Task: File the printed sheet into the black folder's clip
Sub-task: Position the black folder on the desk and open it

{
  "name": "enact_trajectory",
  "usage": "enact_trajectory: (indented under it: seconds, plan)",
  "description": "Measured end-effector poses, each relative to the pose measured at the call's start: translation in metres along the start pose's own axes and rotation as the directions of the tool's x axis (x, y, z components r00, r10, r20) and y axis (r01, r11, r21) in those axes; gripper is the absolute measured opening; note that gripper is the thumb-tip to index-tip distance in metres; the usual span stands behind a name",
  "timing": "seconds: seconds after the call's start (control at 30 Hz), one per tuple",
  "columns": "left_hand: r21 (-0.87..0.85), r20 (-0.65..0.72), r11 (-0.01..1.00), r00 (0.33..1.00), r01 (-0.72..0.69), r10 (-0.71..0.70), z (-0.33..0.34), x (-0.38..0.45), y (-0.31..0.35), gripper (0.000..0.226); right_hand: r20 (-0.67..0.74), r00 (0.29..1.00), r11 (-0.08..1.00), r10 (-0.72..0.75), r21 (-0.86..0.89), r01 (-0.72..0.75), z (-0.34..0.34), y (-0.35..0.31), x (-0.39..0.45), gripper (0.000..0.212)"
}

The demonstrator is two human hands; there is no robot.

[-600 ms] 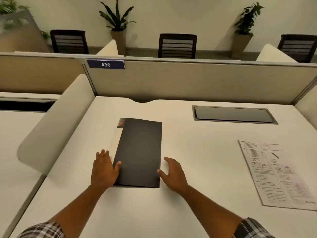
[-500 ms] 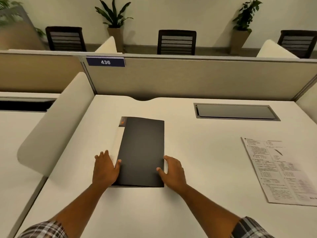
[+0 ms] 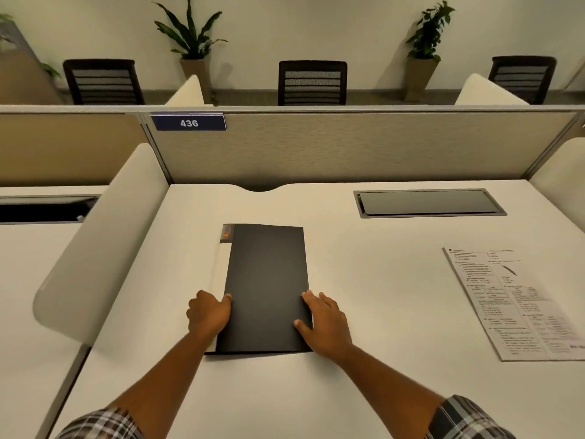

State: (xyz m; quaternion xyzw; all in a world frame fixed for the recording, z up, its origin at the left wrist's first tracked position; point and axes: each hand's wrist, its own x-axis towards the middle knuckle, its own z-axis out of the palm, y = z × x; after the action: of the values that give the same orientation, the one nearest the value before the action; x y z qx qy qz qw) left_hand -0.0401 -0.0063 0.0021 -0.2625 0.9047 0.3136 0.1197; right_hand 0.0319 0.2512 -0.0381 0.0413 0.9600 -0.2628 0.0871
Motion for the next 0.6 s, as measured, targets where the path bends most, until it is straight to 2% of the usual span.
enact_trajectory:
  seconds: [0.17, 0.4, 0.6]
  plan:
    - [-0.097, 0.057, 0.995, 0.998, 0.008, -0.002, -0.004, 0.009, 0.003, 0.057, 0.038, 0.999, 0.997, 0.025, 0.077, -0.028, -0.008, 0.005, -0.003, 0.073]
    - [-0.204, 0.009, 0.979, 1.000, 0.013, -0.011, 0.014, -0.022, 0.019, 0.044, 0.101, 0.993, 0.968, 0.053, 0.241, -0.076, -0.025, 0.009, -0.006, 0.073]
    - [-0.274, -0.036, 0.961, 0.999, -0.038, 0.030, 0.042, -0.067, 0.042, 0.043, 0.050, 0.989, 0.900, 0.141, 0.410, -0.149, -0.059, 0.045, -0.017, 0.073]
